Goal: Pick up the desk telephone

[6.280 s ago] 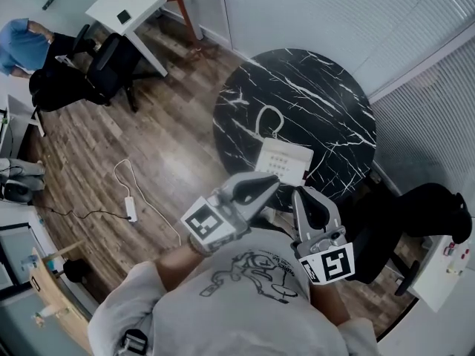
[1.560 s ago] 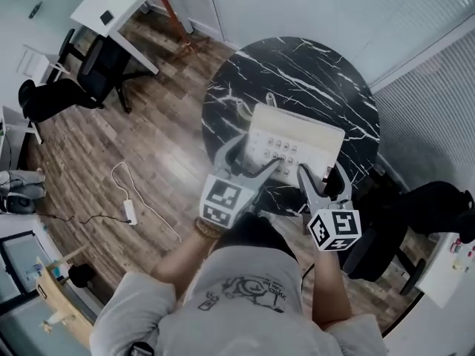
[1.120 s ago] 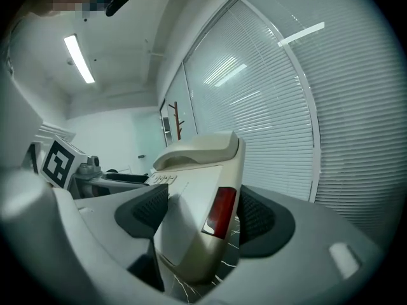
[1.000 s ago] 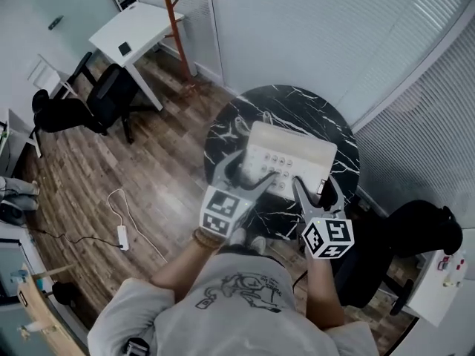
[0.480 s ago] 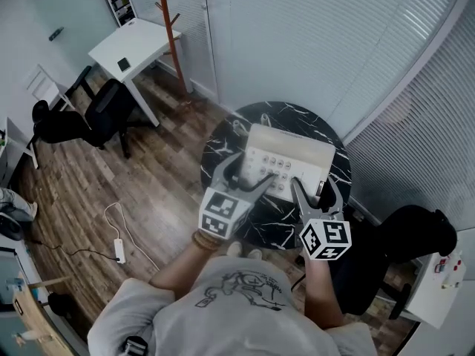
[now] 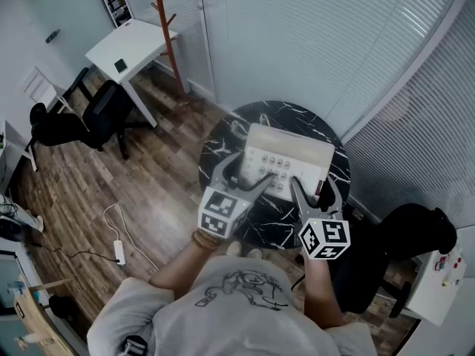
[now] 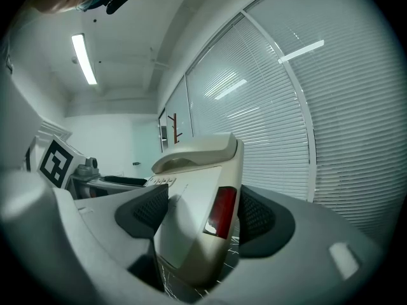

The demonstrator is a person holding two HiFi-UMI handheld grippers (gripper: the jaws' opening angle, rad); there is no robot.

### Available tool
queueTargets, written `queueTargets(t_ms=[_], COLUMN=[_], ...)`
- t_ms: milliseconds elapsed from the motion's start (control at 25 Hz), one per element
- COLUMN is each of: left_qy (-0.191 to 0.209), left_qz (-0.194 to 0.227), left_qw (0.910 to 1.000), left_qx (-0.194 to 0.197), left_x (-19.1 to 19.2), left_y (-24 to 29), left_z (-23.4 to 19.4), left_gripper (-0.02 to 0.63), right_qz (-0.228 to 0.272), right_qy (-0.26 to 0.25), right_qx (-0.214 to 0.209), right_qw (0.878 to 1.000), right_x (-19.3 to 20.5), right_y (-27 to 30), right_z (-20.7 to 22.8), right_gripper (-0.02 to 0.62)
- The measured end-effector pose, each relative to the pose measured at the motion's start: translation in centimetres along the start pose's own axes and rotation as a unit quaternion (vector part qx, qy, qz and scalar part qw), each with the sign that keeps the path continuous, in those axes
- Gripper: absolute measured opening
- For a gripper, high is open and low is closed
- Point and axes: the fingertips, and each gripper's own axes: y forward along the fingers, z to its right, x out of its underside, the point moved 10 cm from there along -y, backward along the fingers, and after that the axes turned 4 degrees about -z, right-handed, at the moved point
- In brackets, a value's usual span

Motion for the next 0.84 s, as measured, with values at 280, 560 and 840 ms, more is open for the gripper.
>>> queueTargets(t_ms=[280,560,840], left_qy=[0.003,0.002,0.0], left_qz=[-0.001,0.0,-0.002], left_qw=[1.0,1.0,1.0], left_qx=[0.001,0.001,0.004], left_x=[-0.1,0.0,0.3], left_y=[0.2,0.0,0.1], left_z=[0.3,0.6,1.1], left_gripper=[0.368,0.368,0.368], right_qz=[0.001,0.003,0.002], right_qy=[0.003,0.001,0.001], right_qx=[0.001,0.002,0.005], right_qw=[1.0,1.0,1.0], right_x=[0.1,0.0,0.4], right_y=[-0.2,-0.6,-1.0], right_z=[0.2,0.1,0.4], right_gripper=[0.33,0.33,0.33])
